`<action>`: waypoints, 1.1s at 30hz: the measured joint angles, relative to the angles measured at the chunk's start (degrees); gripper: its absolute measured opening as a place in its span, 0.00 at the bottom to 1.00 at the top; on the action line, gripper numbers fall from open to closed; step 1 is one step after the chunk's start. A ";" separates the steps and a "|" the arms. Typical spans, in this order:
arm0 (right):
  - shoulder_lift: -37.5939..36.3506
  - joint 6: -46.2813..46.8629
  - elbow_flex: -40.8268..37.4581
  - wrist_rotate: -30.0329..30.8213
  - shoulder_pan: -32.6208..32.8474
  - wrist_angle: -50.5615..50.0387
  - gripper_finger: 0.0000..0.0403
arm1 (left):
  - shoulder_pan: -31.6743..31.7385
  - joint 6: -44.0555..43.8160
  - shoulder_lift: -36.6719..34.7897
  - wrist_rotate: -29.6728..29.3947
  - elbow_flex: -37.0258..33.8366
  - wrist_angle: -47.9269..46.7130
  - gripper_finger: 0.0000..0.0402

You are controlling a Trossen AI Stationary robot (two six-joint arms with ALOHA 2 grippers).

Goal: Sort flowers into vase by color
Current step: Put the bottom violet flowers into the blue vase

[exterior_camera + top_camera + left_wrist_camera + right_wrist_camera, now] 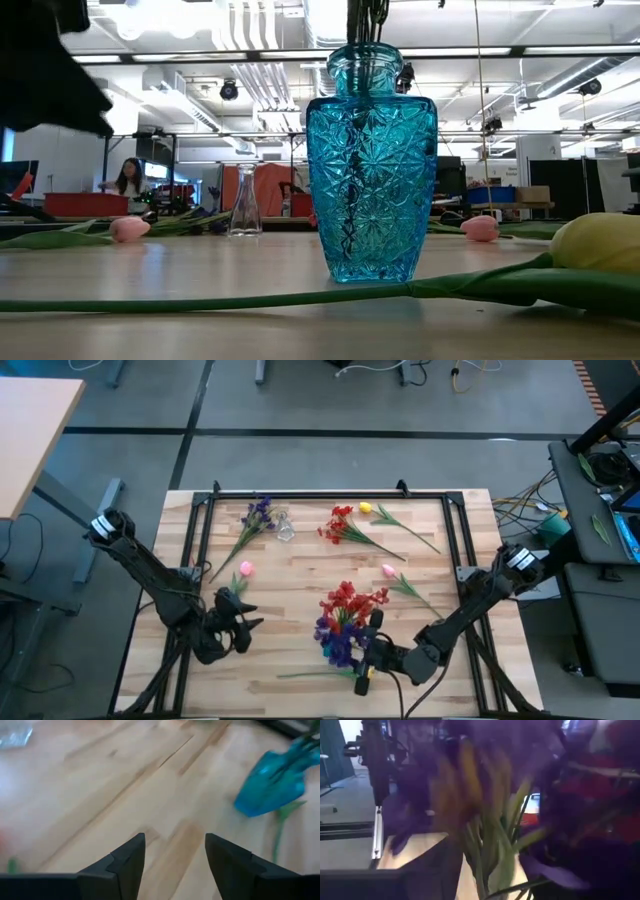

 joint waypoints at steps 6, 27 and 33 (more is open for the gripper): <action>-0.02 3.30 0.00 0.00 0.97 -1.31 0.59 | 2.09 -8.46 0.13 8.05 -0.11 -9.01 0.58; -0.42 31.92 12.31 2.38 1.09 -46.24 0.69 | 4.62 -11.62 7.59 15.35 3.90 -15.95 0.74; -0.41 40.52 14.96 -1.50 1.09 -56.60 0.70 | 4.60 -12.58 8.46 15.38 4.55 -17.61 0.74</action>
